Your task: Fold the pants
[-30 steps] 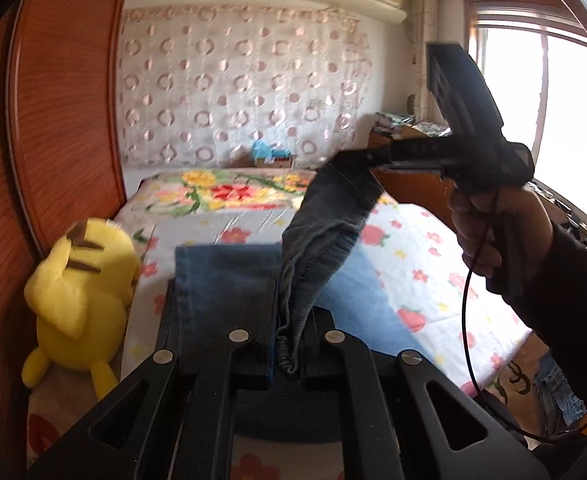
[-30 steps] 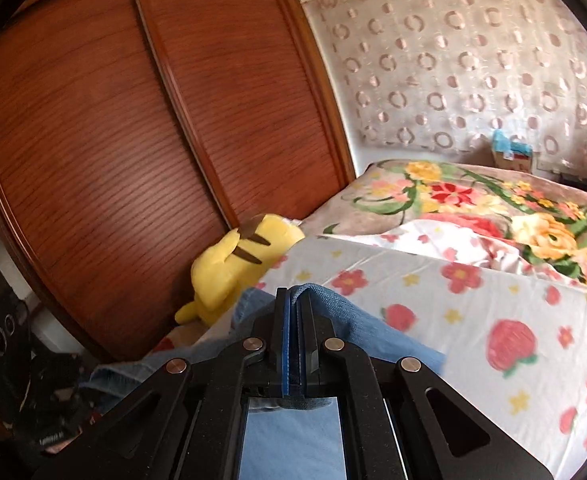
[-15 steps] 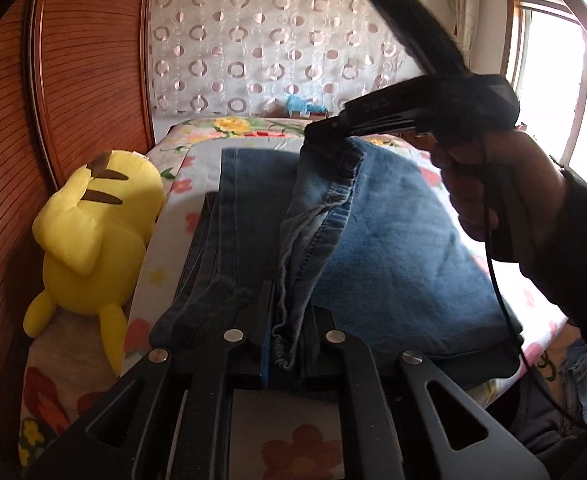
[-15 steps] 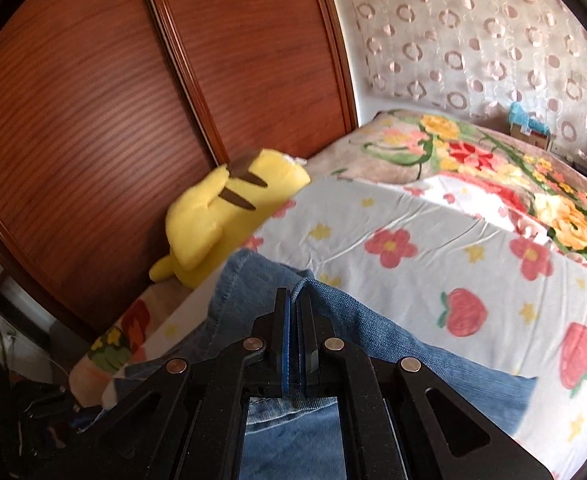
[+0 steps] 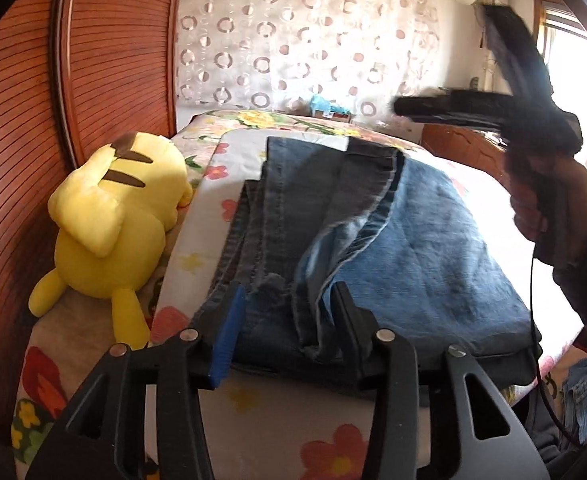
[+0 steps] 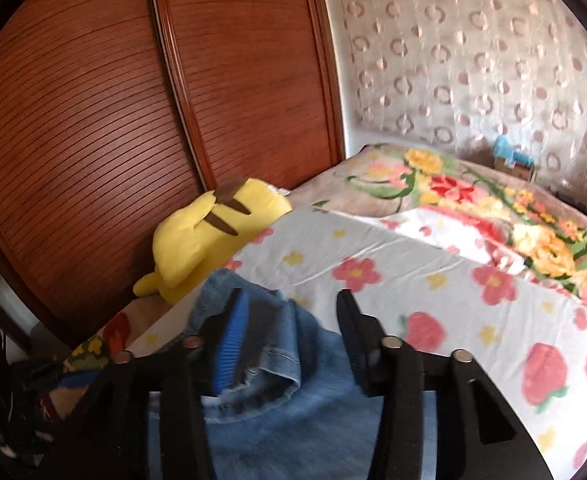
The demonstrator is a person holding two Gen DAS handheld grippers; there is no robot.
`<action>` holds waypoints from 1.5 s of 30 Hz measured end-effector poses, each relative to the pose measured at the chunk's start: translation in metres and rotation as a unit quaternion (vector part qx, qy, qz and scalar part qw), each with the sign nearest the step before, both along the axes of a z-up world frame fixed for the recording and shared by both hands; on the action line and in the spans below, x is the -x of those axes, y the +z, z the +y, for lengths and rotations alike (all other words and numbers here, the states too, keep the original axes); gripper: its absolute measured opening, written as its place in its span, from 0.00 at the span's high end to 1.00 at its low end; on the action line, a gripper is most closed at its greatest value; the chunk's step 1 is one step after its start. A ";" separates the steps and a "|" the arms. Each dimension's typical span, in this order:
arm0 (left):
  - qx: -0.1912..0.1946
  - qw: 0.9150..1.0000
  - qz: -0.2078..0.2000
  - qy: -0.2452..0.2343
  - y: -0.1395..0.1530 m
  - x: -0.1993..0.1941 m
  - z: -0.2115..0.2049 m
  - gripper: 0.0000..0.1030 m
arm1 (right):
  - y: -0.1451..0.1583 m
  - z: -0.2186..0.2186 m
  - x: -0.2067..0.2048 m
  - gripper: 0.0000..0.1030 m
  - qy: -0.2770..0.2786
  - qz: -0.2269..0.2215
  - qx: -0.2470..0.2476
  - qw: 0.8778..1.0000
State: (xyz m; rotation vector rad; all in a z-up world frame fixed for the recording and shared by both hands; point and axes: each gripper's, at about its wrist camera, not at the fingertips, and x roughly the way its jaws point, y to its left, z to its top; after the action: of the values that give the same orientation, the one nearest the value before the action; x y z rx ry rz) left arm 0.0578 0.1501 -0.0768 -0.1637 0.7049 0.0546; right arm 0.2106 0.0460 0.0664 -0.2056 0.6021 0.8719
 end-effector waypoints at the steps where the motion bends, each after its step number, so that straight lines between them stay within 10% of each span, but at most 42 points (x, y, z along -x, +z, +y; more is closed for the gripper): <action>1: -0.003 1.000 0.003 0.004 -0.002 -0.001 0.001 0.55 | -0.003 -0.005 0.000 0.52 -0.004 -0.002 0.010 1.000; 23: 0.011 1.000 0.006 0.006 -0.008 0.007 0.018 0.47 | -0.029 0.067 0.030 0.52 0.041 -0.018 0.093 0.995; 28: 0.014 1.000 -0.004 -0.007 -0.001 0.006 0.013 0.23 | -0.028 0.040 0.019 0.52 0.026 -0.013 0.070 0.997; 45: -0.009 0.997 -0.045 -0.056 0.030 -0.010 -0.048 0.22 | -0.011 -0.108 0.099 0.39 -0.060 -0.036 0.026 0.997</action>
State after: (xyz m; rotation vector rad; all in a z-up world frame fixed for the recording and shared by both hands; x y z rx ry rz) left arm 0.0674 0.1021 -0.0472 -0.1091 0.6234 -0.0543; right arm 0.1117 -0.0621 0.0552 -0.2450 0.5651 0.7300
